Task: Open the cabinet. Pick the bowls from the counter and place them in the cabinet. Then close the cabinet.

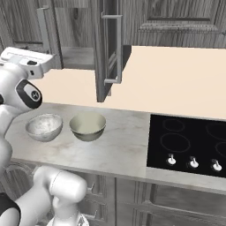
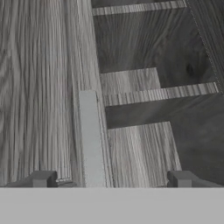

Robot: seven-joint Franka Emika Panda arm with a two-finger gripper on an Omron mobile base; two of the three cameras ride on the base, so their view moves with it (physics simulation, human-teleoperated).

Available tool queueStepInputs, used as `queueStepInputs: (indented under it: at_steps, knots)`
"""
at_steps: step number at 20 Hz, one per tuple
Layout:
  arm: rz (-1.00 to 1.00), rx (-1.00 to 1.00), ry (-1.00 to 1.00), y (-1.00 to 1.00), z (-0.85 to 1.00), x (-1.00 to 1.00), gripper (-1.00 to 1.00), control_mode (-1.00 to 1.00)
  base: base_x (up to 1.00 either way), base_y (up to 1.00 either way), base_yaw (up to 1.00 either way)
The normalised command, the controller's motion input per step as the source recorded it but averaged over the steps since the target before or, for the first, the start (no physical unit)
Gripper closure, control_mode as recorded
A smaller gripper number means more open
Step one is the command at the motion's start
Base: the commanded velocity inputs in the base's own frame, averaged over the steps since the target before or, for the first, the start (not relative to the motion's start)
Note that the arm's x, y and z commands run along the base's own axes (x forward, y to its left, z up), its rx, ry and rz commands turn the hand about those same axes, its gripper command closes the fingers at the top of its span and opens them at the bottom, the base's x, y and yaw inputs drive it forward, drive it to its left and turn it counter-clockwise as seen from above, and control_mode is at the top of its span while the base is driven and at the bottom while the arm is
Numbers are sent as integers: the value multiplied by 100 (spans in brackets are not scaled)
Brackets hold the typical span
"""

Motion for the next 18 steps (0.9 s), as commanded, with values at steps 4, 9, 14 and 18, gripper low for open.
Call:
queueStepInputs:
  at_steps: [4, 9, 14, 18]
  knots:
    - [0, -7, 0, 11, -18, 2, -100, -100, 0, 0, 0]
    - [0, -4, 0, 3, -10, 10, -100, -100, 0, 0, 0]
    - [0, 0, 0, 0, 0, 17, -100, -100, 0, 0, 0]
    - [0, 0, 0, 0, -3, 29, -100, -100, 0, 0, 0]
